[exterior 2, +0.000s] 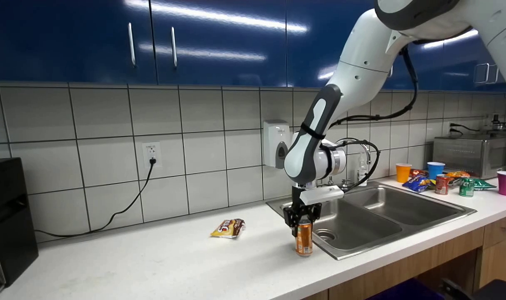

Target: Remove the red can from the sink and place it on the counter.

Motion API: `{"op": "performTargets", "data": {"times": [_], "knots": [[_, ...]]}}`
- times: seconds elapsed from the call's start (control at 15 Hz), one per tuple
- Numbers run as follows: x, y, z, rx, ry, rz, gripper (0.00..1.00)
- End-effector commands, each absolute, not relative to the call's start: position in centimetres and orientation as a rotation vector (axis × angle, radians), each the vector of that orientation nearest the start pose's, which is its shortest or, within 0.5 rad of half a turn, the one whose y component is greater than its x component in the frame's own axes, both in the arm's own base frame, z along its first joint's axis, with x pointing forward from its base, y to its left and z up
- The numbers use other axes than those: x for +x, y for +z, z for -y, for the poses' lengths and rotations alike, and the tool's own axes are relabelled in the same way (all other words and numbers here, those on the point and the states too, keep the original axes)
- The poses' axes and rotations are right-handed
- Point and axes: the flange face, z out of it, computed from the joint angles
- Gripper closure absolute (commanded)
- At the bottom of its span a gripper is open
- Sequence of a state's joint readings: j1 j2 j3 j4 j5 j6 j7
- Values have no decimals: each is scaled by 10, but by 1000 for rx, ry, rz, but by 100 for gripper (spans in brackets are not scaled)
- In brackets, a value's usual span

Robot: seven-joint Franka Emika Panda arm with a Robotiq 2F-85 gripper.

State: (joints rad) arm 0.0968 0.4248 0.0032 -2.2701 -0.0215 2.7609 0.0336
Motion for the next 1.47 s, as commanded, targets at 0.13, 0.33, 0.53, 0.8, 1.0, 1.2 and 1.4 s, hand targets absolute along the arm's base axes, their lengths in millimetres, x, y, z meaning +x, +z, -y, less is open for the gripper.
{"op": "performTargets", "data": {"times": [0.13,0.33,0.53,0.8,1.0,1.2,1.4], "knots": [[546,176,-62,-3142,-153,187,62],[546,176,-61,-3145,-151,190,11],[546,179,-61,-3144,-155,187,0],[546,189,-61,-3141,-161,188,0],[545,200,-62,-3139,-169,190,0],[543,213,-63,-3140,-186,187,0],[542,223,-64,-3140,-206,188,0]]}}
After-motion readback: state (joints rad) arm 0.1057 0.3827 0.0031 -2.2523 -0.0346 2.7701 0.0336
